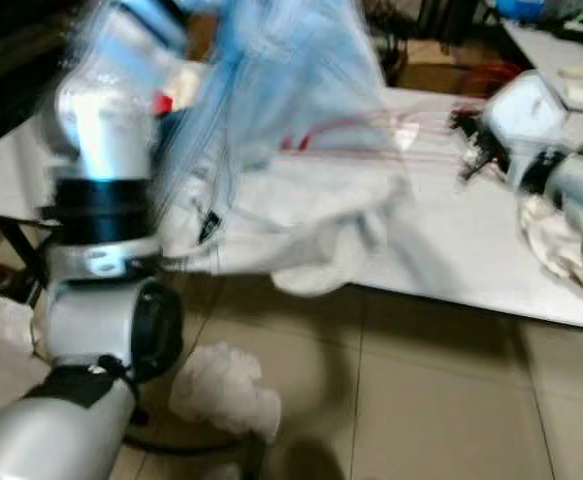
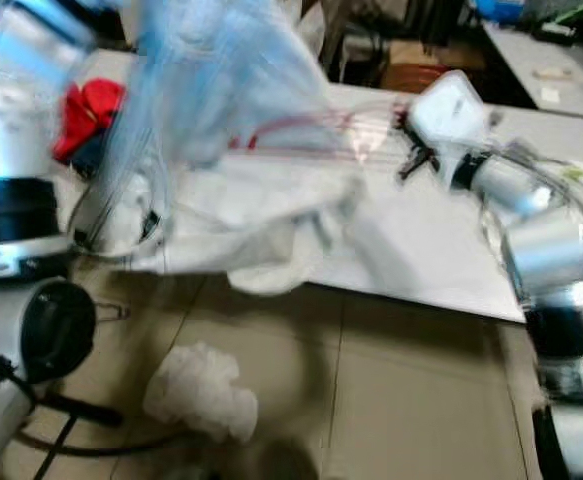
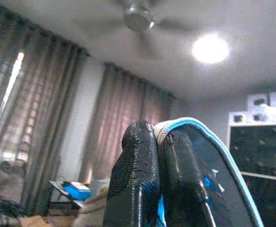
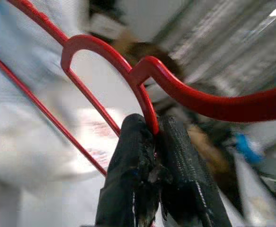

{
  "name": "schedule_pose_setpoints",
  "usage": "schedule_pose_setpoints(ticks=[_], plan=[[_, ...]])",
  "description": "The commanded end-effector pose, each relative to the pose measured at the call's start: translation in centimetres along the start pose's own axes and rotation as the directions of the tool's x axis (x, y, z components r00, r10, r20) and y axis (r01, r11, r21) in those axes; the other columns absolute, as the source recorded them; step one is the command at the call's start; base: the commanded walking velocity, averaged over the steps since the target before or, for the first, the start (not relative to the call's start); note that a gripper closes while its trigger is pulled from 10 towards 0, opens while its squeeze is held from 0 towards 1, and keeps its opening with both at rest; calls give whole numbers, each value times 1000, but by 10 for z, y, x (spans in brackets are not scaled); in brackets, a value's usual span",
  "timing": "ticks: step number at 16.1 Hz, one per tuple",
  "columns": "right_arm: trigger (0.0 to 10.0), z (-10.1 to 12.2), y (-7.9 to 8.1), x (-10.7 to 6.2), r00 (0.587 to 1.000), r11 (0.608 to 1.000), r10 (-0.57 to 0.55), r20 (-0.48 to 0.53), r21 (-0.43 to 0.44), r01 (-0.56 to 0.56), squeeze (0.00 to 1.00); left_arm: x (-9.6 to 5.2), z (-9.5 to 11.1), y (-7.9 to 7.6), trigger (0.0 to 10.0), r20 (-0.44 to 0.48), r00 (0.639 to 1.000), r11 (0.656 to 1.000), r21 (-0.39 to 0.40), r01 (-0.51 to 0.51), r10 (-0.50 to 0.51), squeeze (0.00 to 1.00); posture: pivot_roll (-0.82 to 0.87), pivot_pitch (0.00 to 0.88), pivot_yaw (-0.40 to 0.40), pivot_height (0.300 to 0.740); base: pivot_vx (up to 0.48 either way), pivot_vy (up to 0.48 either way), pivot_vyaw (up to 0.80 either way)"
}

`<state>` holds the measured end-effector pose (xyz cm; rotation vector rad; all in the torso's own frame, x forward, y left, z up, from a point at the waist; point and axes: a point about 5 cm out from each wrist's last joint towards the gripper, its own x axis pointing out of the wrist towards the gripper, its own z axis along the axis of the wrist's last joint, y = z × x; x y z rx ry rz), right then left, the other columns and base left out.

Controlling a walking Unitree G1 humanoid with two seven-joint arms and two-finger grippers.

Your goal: Hang hanger

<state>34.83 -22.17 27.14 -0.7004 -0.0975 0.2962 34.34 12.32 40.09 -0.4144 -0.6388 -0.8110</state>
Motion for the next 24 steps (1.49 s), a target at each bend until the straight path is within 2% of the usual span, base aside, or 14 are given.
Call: schedule_pose_setpoints(ticks=[1,6,7,10,11,12,14,15,17,18,20,21,22,24], plan=[[10000,0,-25,6,989,988,-151,-2,-23,151,0,11,10,-19,10000,50,996,997,12,76,-77,0,-54,0,-14,740,398,0,0],[10000,28,-78,14,881,886,-455,133,-30,462,0,10,20,-15,10000,138,989,999,14,49,-51,0,-47,0,-21,740,399,0,0],[10000,26,-80,15,880,887,-455,138,-13,461,0,9,18,-12,10000,123,991,999,27,41,-44,0,-47,0,-21,740,401,0,0],[10000,9,-49,19,942,949,-313,125,1,315,0,-6,-47,14,10000,-121,986,982,169,-89,110,0,-36,0,-22,740,384,0,0],[10000,-4,-32,15,960,965,-261,107,-1,262,0,-31,-101,31,10000,-303,926,963,210,-167,226,0,-40,0,-10,740,334,0,0],[10000,-7,-28,13,963,969,-247,103,2,248,0,-39,-114,34,10000,-345,903,955,233,-182,257,0,-40,0,-10,740,334,0,0],[10000,-19,-7,-1,976,980,-197,97,41,194,0,-76,-163,46,10000,-507,759,910,286,-300,409,0,-56,0,17,740,135,0,0],[10000,-20,-3,-5,977,982,-188,97,48,184,0,-82,-169,47,10000,-530,732,900,315,-300,429,0,-56,0,17,740,0,0,0],[10000,-25,15,-20,984,985,-159,86,84,152,0,-103,-186,60,10000,-599,588,834,460,-304,544,0,-62,0,26,740,0,0,0],[10000,-26,19,-22,985,985,-153,81,93,145,0,-107,-186,64,10000,-601,552,809,511,-292,578,0,-63,0,27,740,0,0,0],[10000,-28,35,-31,993,989,-99,63,118,91,0,-122,-184,78,10000,-664,491,826,468,-315,564,35,-65,0,28,740,0,0,0],[10000,-29,40,-34,995,991,-78,57,117,71,0,-128,-178,84,10000,-669,470,818,478,-321,575,1000,-65,0,29,740,0,0,0],[10000,-31,48,-43,998,991,-44,36,130,39,0,-143,-163,100,10000,-681,408,794,525,-308,609,1000,-61,0,23,740,0,0,0],[10000,-33,49,-48,999,988,-48,18,150,45,0,-148,-150,110,10000,-669,406,782,524,-337,623,1000,-57,0,18,740,0,0,0]])
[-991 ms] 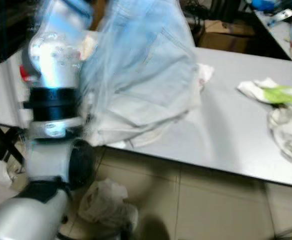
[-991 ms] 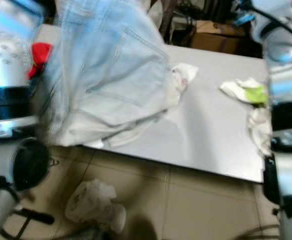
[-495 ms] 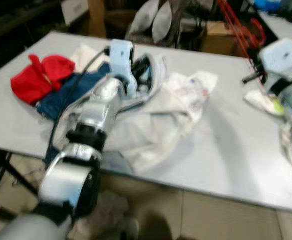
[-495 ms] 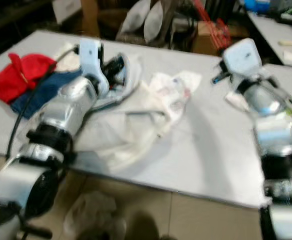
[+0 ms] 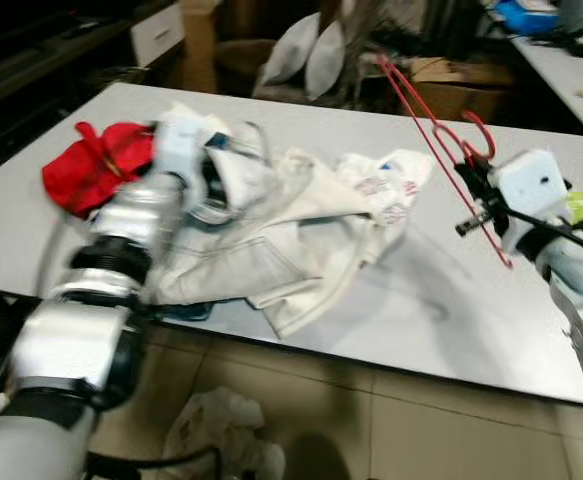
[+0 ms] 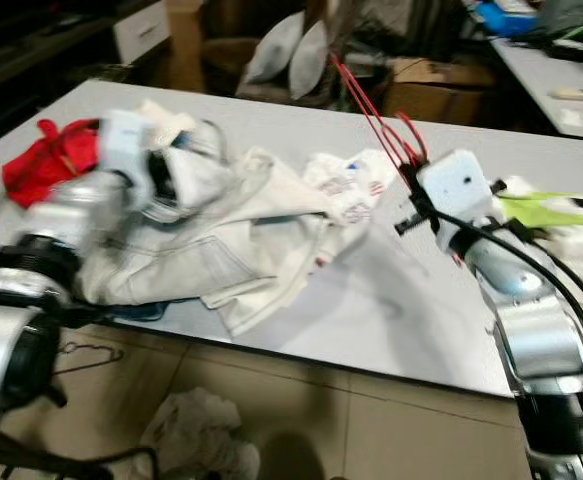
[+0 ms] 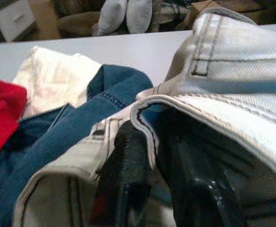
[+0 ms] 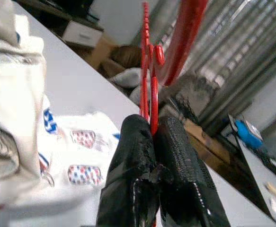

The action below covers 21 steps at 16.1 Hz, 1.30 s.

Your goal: Hang hanger

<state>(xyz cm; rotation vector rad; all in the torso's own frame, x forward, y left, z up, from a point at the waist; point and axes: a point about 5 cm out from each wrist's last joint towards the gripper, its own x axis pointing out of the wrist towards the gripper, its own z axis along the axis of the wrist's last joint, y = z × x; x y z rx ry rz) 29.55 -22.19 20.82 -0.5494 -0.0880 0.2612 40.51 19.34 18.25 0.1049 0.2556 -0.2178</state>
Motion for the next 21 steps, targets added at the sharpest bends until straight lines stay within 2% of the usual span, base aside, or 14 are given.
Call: schedule_pose_setpoints(ticks=[1,3,4,5,7,9,10,11,13,14,16,17,19,21], plan=[[10000,5,-5,-3,1000,1000,-19,14,24,19,0,-3,5,8,10000,12,1000,999,-44,17,-16,1000,-50,0,9,740,0,0,0],[10000,6,-7,-8,999,997,-33,11,75,32,0,-15,11,30,10000,73,995,994,-81,73,-67,1000,-43,0,2,740,0,0,0],[10000,5,-6,-11,1000,996,-29,2,88,29,0,-20,10,41,10000,67,997,997,-62,52,-48,208,-40,0,-2,740,0,0,0],[10000,4,-3,-14,1000,993,-28,-5,114,28,0,-27,8,53,10000,63,998,999,-47,22,-20,0,-35,0,-11,740,0,0,0],[10000,4,2,-20,998,983,-53,-12,177,55,0,-35,27,60,10000,214,976,996,-71,48,-32,0,-23,0,-31,740,0,0,0],[10000,1,6,-23,992,963,-120,-39,240,126,0,-41,67,40,10000,438,884,968,-105,230,-162,0,-13,0,-46,740,0,0,0],[10000,-1,7,-23,991,958,-126,-46,253,134,0,-43,74,35,10000,473,862,957,-113,266,-183,0,-13,0,-46,740,0,0,0],[10000,-7,10,-21,986,955,-134,-101,252,155,0,-42,94,19,10000,554,804,934,-122,335,-216,0,-16,0,-44,740,0,0,0],[10000,-12,11,-22,980,956,-126,-152,245,161,0,-36,98,12,10000,512,838,966,-57,251,-188,0,-27,0,-33,740,0,0,0],[10000,-16,5,-25,972,957,-136,-189,230,179,0,-33,97,17,10000,458,883,994,39,100,-106,0,-27,0,-33,740,0,0,0],[10000,-19,-1,-28,966,958,-146,-215,214,193,0,-39,106,28,10000,502,864,999,5,33,-31,0,-42,0,-24,740,0,0,0],[10000,-25,-9,-32,953,951,-161,-255,220,220,0,-48,121,33,10000,566,824,992,-83,96,-32,0,-41,0,-26,740,0,0,0],[10000,-35,-19,-35,929,936,-173,-326,240,258,0,-53,132,5,10000,601,755,939,-25,344,-260,0,-40,0,-28,740,0,0,0],[10000,-39,-26,-36,919,940,-191,-344,207,273,0,-53,135,-20,10000,623,700,886,-24,463,-349,0,-36,0,-37,740,0,0,0]])
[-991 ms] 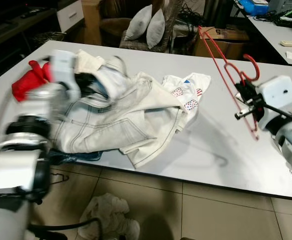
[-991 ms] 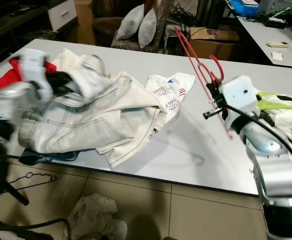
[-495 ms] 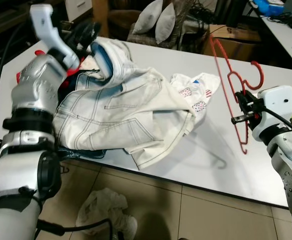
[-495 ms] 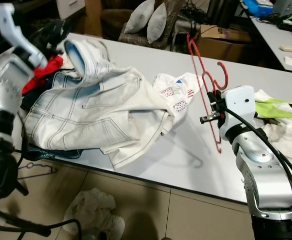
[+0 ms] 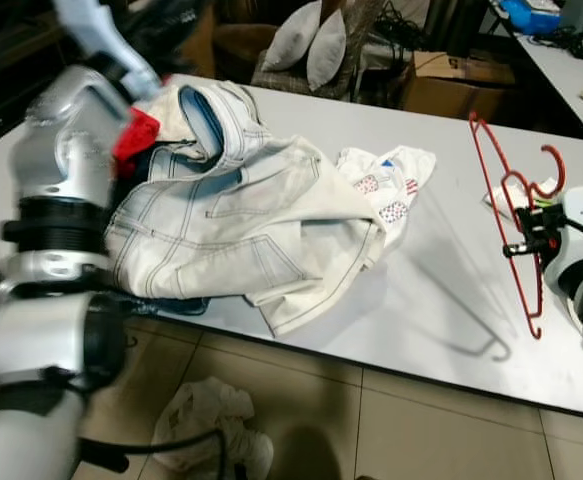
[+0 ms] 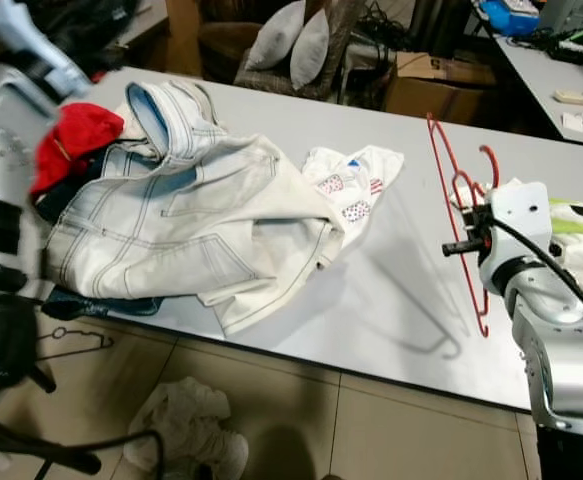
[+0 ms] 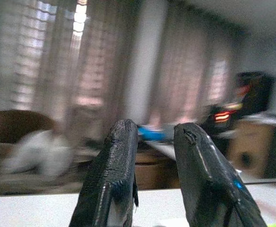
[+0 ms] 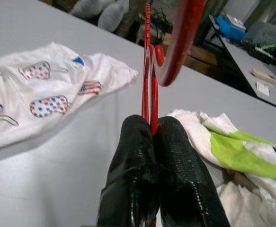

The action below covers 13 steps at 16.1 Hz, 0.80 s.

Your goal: Hang hanger

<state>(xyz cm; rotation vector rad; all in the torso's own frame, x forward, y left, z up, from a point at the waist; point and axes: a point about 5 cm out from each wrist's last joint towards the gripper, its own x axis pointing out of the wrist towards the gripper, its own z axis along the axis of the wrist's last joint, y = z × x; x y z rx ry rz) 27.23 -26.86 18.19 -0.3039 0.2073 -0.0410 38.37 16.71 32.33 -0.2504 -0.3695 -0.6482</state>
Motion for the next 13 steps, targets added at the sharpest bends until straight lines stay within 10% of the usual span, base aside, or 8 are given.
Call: schedule_pose_setpoints(ticks=[1,4,7,11,13], plan=[[10000,8,-11,0,999,999,-37,18,-13,37,0,9,-7,-23,10000,3,994,990,-98,105,-106,0,-29,0,-45,740,0,0,0],[10000,17,-14,0,997,998,-56,44,-31,57,0,22,-85,-82,10000,-233,927,954,-143,265,-293,0,-39,0,-32,740,0,0,0],[10000,21,-13,-5,997,997,-47,63,-58,50,0,13,-153,-95,10000,-493,837,964,-15,266,-239,0,-55,0,-17,740,0,0,0],[10000,17,-12,-12,998,996,-37,51,-78,41,0,-6,-207,-129,10000,-605,714,931,-158,328,-354,0,-84,0,5,740,0,0,0],[10000,17,-9,-13,999,996,-21,50,-91,25,0,-21,-231,-129,10000,-712,647,929,-23,368,-274,0,-93,0,10,740,0,0,0]])
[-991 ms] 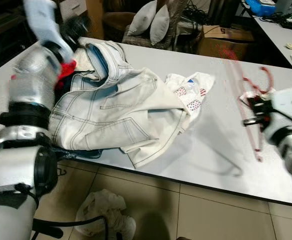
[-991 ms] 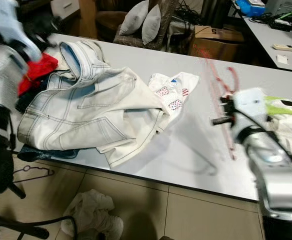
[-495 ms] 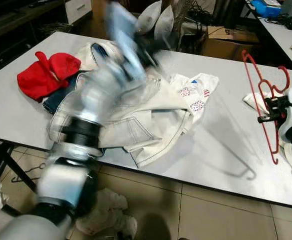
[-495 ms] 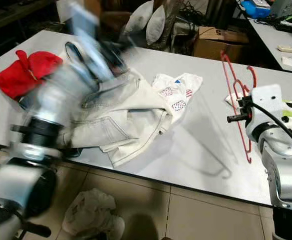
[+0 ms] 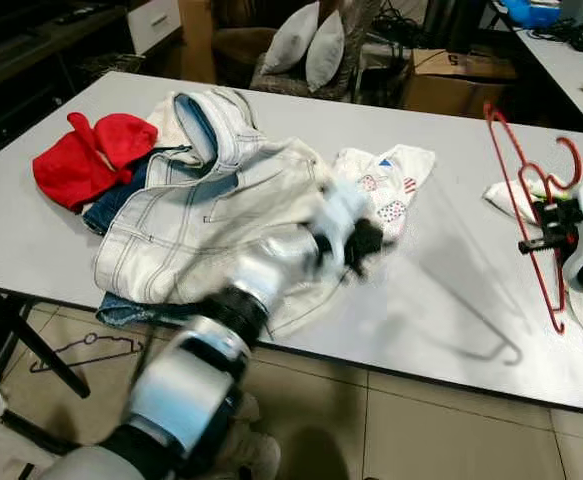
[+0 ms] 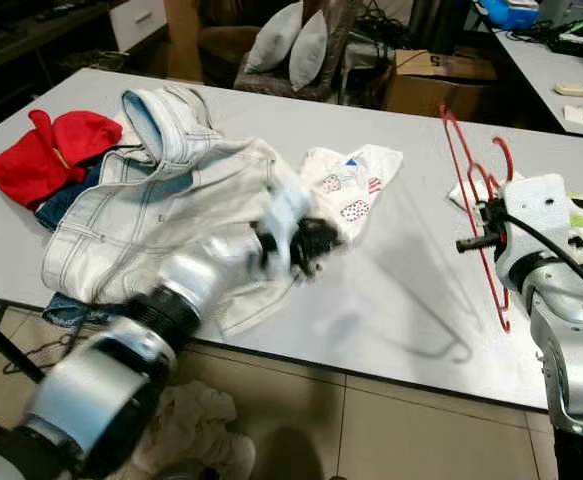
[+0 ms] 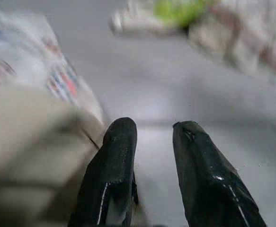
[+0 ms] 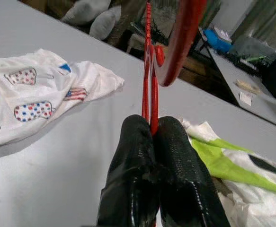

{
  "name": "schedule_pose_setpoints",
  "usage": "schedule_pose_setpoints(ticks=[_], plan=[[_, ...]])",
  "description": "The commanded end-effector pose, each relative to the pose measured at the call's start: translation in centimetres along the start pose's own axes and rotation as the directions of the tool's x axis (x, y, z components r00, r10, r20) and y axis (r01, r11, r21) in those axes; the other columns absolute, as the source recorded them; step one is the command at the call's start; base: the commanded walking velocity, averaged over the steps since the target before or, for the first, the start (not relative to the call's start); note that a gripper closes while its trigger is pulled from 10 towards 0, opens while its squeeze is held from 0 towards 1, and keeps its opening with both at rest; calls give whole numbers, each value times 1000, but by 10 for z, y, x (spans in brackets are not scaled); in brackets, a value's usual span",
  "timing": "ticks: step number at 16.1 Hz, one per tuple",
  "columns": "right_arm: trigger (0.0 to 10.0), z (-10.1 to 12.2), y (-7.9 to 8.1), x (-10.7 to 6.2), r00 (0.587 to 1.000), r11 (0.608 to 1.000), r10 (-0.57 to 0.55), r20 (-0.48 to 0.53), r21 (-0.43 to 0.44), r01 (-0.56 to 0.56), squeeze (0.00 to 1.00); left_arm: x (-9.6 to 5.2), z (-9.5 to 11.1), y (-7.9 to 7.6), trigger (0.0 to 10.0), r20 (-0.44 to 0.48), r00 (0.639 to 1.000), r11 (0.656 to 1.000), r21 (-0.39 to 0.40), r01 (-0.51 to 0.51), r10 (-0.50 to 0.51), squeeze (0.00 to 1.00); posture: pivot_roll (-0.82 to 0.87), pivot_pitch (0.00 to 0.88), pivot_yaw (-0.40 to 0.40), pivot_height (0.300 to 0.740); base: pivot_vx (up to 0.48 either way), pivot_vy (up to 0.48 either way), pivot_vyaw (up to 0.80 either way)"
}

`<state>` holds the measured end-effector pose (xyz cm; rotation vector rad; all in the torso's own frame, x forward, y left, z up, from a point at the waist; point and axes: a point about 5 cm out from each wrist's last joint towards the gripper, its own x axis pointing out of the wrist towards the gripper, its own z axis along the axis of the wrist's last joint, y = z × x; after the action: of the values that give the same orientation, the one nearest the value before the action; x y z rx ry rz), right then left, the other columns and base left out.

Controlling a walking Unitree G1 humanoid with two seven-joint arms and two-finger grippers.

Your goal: Hang hanger

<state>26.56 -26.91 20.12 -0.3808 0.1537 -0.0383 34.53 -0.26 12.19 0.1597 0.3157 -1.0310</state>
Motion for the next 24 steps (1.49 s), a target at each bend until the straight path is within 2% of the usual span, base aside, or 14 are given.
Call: schedule_pose_setpoints(ticks=[1,4,6,12,13,15,16,17,18,19,20,22,23,24], plan=[[10000,1,-2,-3,1000,1000,-4,-4,-17,4,0,-2,-8,4,10000,-50,998,997,61,-44,47,0,-93,0,10,740,0,0,0],[10000,2,4,-3,1000,999,29,-1,-25,-29,0,-13,-38,18,10000,-179,967,980,123,-159,179,0,-90,0,7,740,0,0,0],[10000,3,8,-1,999,998,52,4,-27,-52,0,-29,-56,37,10000,-231,921,949,127,-290,312,0,-83,0,0,740,0,0,0],[10000,3,14,2,996,996,88,6,-27,-88,0,-77,-69,80,10000,-201,829,850,37,-526,522,0,-68,0,-16,740,0,0,0],[10000,4,16,2,995,995,97,9,-27,-96,0,-82,-69,84,10000,-182,825,840,11,-543,536,0,-65,0,-19,740,0,0,0],[10000,5,19,4,994,993,111,15,-28,-111,0,-86,-67,85,10000,-125,849,855,-6,-518,513,0,-63,0,-21,740,0,0,0],[10000,7,19,5,993,993,115,21,-26,-115,0,-85,-58,84,10000,-36,879,876,-75,-477,475,0,-61,0,-22,740,0,0,0],[10000,9,20,4,993,993,114,35,-18,-114,0,-82,-43,79,10000,86,916,913,-160,-376,392,0,-59,0,-20,740,0,0,0],[10000,11,20,4,993,994,111,41,-11,-111,0,-83,-36,76,10000,143,923,928,-165,-334,358,0,-61,0,-16,740,0,0,0],[10000,17,26,0,990,992,119,75,39,-122,0,-90,-17,67,10000,262,908,942,-176,-287,326,0,-60,0,-15,740,0,0,0],[10000,20,36,-4,986,986,130,104,94,-140,0,-103,-3,60,10000,338,876,937,-196,-290,342,0,-55,0,-22,740,0,0,0],[10000,18,49,-8,985,981,130,112,128,-144,0,-118,3,57,10000,358,847,920,-174,-352,392,0,-50,0,-33,740,0,0,0],[10000,15,59,-12,986,966,127,107,214,-148,0,-131,5,54,10000,367,824,902,-176,-395,432,0,-38,0,-43,740,0,0,0],[10000,12,70,-16,985,954,138,100,255,-159,0,-143,0,49,10000,351,814,886,-170,-431,463,0,-29,0,-51,740,0,0,0]])
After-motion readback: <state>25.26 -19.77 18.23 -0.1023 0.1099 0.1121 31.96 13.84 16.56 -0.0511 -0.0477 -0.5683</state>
